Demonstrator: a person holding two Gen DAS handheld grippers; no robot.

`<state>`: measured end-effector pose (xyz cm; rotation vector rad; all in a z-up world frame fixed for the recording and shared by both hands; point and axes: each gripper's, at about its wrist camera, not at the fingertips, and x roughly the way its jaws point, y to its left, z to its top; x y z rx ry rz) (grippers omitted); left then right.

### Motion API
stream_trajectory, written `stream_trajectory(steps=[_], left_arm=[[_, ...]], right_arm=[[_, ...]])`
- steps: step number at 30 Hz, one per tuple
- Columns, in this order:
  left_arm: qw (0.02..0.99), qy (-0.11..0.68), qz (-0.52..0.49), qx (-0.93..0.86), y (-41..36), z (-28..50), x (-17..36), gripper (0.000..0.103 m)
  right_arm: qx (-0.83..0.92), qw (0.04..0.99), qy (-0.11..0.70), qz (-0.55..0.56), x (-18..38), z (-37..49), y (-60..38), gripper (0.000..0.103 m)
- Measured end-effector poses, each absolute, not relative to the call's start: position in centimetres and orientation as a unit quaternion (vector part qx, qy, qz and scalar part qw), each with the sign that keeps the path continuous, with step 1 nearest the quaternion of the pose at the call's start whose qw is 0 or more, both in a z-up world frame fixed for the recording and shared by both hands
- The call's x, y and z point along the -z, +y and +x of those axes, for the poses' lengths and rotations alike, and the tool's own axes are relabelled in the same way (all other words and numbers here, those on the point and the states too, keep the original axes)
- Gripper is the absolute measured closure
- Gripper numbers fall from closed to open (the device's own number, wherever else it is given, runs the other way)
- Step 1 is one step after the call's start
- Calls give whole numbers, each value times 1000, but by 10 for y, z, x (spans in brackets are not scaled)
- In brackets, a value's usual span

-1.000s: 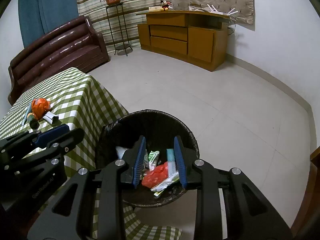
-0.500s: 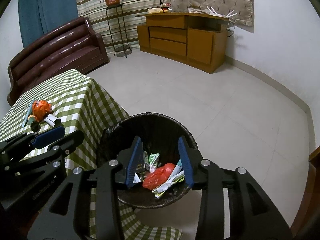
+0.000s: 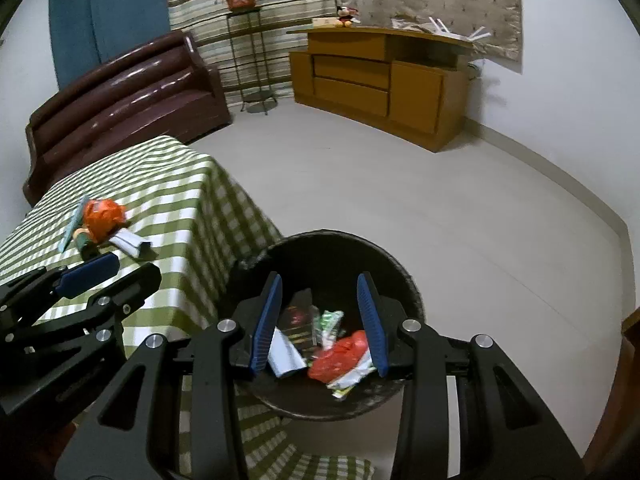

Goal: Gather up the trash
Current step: 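Move both tools back over the trash on the table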

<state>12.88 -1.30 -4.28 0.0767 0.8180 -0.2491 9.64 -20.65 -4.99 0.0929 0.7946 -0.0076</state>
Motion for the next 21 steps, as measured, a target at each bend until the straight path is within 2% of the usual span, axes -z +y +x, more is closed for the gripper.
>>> stream_trajectory(steps=[15, 18, 21], left_arm=[[920, 391, 15, 32, 76, 120, 37, 46], [919, 393, 8, 12, 98, 121, 37, 45], [919, 395, -1, -6, 118, 119, 39, 45]], right_arm=[[-82, 921, 380, 21, 32, 118, -125, 64], [-97, 921, 377, 15, 29, 123, -107, 58], [-110, 920, 376, 8, 26, 128, -90, 57]])
